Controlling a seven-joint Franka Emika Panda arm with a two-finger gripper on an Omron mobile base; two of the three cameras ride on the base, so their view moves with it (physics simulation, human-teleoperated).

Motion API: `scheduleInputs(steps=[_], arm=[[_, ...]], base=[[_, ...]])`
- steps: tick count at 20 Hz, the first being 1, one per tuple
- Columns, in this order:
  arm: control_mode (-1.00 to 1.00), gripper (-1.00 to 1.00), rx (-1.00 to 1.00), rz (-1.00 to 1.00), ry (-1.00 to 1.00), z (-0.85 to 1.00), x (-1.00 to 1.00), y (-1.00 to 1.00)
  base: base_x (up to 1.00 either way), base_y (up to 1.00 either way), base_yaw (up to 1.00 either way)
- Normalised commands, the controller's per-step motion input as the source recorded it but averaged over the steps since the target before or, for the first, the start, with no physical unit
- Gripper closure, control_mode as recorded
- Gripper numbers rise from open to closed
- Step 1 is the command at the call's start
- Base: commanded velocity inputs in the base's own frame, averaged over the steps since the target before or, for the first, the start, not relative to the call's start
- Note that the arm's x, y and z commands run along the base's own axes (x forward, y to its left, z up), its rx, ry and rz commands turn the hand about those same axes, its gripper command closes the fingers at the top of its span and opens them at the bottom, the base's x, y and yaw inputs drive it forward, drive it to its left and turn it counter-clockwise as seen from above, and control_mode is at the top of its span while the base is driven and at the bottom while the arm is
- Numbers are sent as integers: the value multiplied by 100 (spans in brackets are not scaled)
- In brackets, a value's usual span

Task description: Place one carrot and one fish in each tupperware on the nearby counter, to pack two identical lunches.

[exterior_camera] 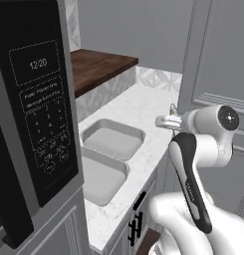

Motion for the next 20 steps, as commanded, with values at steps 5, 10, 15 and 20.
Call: scheduleInputs(steps=[5, 10, 15, 20], arm=[[-100, 100, -3, 30, 12, -34, 65, 43], [-100, 100, -11, 35, 21, -48, 92, 71], [-100, 100, -12, 11, 14, -18, 67, 45], [-100, 100, -1, 0, 0, -15, 39, 0]], base=[[16, 13, 7], [0, 0, 0], [0, 0, 0], [0, 0, 0]])
